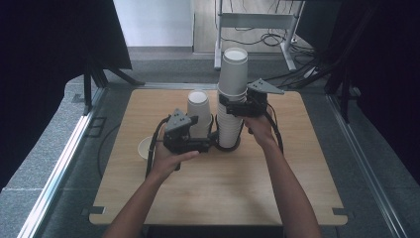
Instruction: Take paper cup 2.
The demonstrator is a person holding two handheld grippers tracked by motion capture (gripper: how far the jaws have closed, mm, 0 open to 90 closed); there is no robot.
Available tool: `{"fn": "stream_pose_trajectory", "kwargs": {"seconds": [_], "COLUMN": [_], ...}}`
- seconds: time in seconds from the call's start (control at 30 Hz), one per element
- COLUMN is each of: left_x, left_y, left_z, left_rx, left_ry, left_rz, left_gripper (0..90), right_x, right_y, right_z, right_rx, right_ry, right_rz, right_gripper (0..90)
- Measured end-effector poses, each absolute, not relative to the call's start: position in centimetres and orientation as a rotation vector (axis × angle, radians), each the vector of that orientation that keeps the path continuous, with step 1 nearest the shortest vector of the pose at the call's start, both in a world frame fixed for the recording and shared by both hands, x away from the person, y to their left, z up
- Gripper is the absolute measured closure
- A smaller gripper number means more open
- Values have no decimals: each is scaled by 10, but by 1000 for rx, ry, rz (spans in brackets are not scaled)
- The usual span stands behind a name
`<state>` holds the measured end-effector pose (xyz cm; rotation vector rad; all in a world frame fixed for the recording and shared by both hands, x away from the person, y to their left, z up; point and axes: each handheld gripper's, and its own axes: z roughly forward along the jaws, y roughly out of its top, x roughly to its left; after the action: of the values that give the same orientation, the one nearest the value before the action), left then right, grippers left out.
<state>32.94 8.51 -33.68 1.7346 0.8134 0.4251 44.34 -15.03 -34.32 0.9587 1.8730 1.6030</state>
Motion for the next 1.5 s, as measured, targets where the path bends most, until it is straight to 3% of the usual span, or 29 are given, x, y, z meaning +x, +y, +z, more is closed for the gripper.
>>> {"fn": "stream_pose_trajectory", "kwargs": {"seconds": [0.97,1.5], "left_x": [390,419], "left_y": [76,76], "left_z": [-295,-286], "left_rx": [1661,1646], "left_ry": [813,824], "left_rz": [476,396], "left_gripper": [152,114], "right_x": [442,443], "right_y": [-150,-150], "right_z": [-343,-342], "right_rx": [965,959], "right_ry": [1879,1887], "right_rz": [1596,1588], "right_gripper": [35,35]}}
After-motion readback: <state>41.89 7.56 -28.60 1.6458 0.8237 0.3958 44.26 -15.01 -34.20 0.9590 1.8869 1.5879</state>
